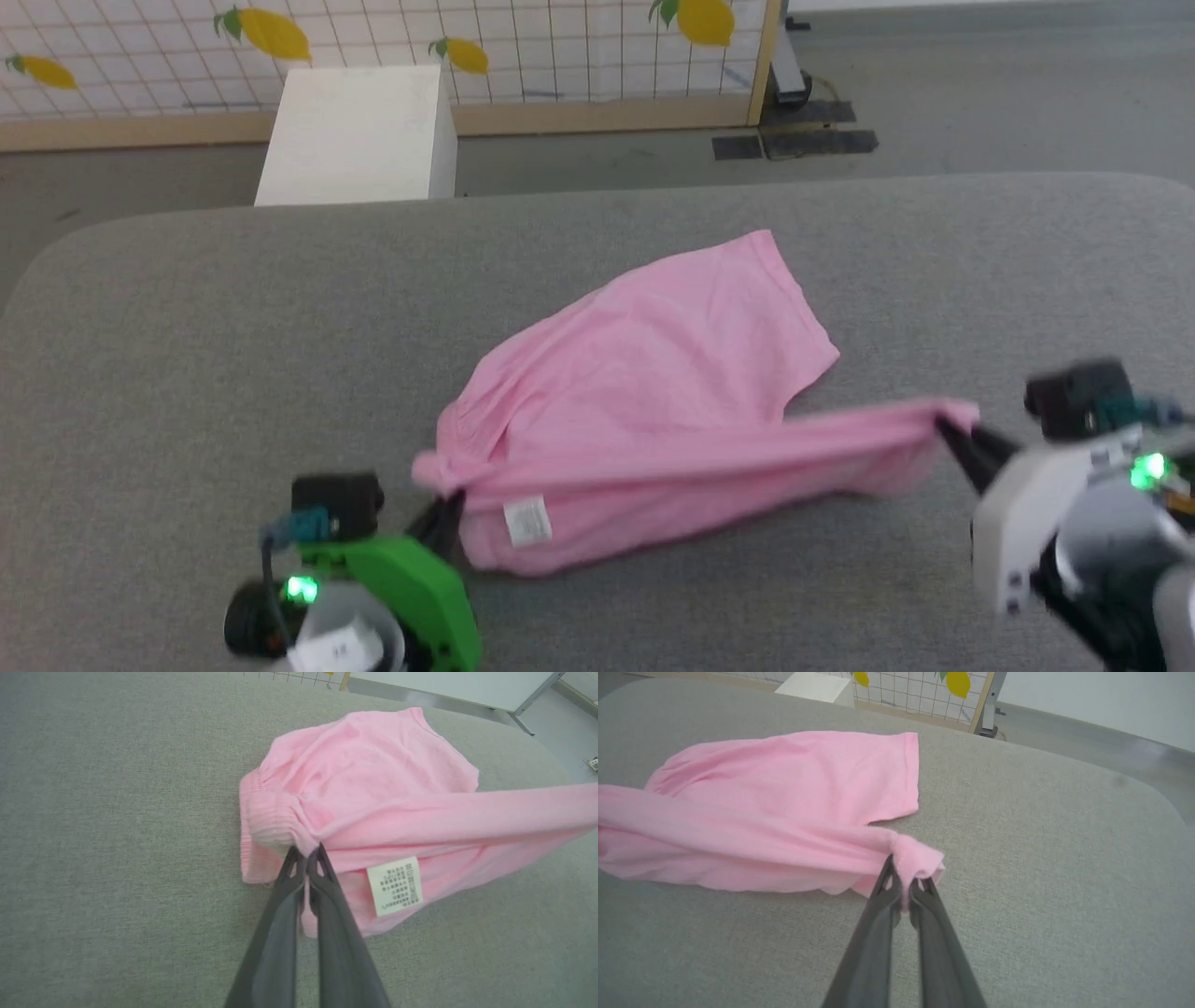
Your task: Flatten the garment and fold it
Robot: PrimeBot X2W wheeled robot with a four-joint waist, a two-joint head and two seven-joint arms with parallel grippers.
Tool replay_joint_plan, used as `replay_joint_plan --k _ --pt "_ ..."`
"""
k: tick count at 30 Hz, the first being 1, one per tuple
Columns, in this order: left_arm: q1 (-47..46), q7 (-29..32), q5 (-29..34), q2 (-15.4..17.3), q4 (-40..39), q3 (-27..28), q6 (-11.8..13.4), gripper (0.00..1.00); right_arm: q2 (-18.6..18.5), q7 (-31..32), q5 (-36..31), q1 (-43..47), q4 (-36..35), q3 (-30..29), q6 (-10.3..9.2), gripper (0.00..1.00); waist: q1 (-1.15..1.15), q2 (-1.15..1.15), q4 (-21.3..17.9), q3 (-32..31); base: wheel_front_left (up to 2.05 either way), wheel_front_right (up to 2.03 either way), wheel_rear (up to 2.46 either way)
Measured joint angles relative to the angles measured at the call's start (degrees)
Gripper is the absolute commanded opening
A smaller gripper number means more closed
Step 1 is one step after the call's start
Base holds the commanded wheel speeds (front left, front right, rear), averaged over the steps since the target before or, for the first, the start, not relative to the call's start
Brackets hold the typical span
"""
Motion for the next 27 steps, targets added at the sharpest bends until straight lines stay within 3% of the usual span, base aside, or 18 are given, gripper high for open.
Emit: replay_joint_plan --k 9,15,27 --pt "-15.6 -4.0 1.7 -4.6 10.3 0.5 0.1 0.0 -4.2 -4.5 0.6 -23.4 17.6 5.8 -0.01 0.0 0.0 0.0 2.4 5.5 0.0 0.0 0.0" --pt "-23.6 -5.2 2.6 -6.7 16.7 0.0 0.2 0.0 -5.1 -7.5 1.3 -36.6 29.7 9.3 -0.01 0.0 0.0 0.0 4.5 11.0 0.0 0.0 0.0" --pt "-28.8 -7.7 2.5 -9.4 21.0 -2.2 -0.5 0.0 -7.3 -9.4 2.6 -50.3 47.1 15.6 -0.01 0.0 0.01 0.0 9.4 20.1 0.0 0.0 0.0"
